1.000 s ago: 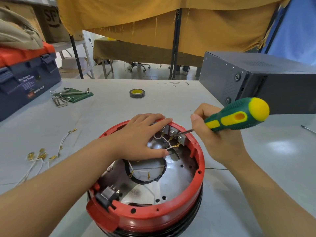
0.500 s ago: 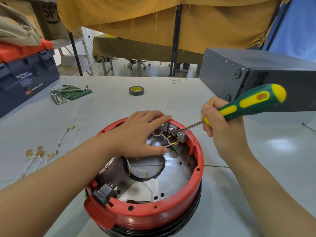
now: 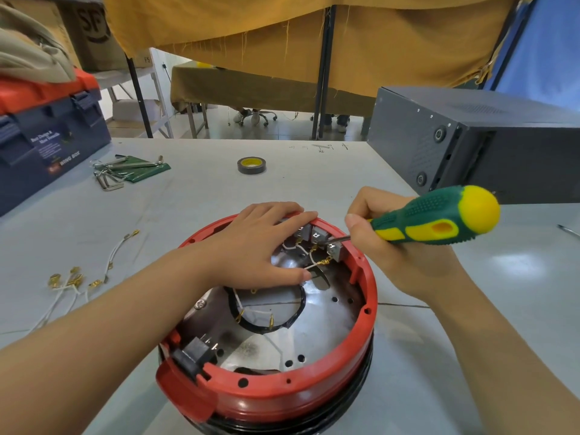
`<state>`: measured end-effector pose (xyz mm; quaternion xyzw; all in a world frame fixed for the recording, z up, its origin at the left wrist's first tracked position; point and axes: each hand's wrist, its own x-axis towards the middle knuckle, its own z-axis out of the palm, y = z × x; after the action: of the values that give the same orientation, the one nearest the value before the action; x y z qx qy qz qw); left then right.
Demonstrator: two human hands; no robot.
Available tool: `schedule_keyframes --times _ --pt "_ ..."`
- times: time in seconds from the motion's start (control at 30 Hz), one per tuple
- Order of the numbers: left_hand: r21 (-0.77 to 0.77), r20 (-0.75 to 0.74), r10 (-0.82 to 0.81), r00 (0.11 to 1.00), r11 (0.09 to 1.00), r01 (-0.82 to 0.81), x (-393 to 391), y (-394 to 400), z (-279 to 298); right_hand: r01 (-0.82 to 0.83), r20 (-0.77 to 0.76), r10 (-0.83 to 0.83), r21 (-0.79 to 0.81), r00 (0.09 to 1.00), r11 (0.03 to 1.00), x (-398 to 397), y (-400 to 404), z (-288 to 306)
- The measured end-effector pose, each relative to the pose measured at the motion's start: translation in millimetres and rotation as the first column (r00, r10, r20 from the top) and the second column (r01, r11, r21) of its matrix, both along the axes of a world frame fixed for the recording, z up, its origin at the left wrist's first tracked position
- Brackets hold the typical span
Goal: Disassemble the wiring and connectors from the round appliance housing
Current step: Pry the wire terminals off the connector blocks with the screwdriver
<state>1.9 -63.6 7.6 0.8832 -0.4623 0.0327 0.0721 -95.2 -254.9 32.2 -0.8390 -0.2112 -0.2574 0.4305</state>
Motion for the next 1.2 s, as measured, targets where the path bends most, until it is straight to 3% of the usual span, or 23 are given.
schedule_keyframes --times 0.13,0.33,0.5,0.77,1.07,1.2 --pt "0.011 -0.002 0.005 1.000 1.000 -0.005 -0.6 -0.4 0.4 0.053 0.003 -0.053 0.020 0.999 0.998 5.2 2.1 3.9" --pt "0.015 -0.001 0.000 1.000 1.000 0.000 -0.4 -0.2 0.7 0.150 -0.028 -0.147 0.236 0.989 0.960 12.6 2.1 -2.0" --pt "0.031 -0.006 0.007 1.000 0.999 -0.007 -0.1 -0.6 1.5 0.188 -0.015 -0.194 0.325 0.981 0.927 14.8 4.9 -6.3" --pt "0.014 0.012 0.007 1.000 1.000 -0.008 -0.8 -0.4 0.6 0.179 0.230 -0.217 0.178 0.949 0.968 4.0 22.4 -13.9" --pt "0.005 0.009 0.014 1.000 1.000 -0.014 -2.0 0.0 0.9 0.152 0.288 -0.170 0.086 0.942 0.985 0.5 30.2 -17.5" --pt "0.012 0.014 0.014 1.000 1.000 -0.014 -0.8 -0.6 0.1 0.078 0.263 -0.112 0.137 0.958 0.987 3.5 27.9 -17.4"
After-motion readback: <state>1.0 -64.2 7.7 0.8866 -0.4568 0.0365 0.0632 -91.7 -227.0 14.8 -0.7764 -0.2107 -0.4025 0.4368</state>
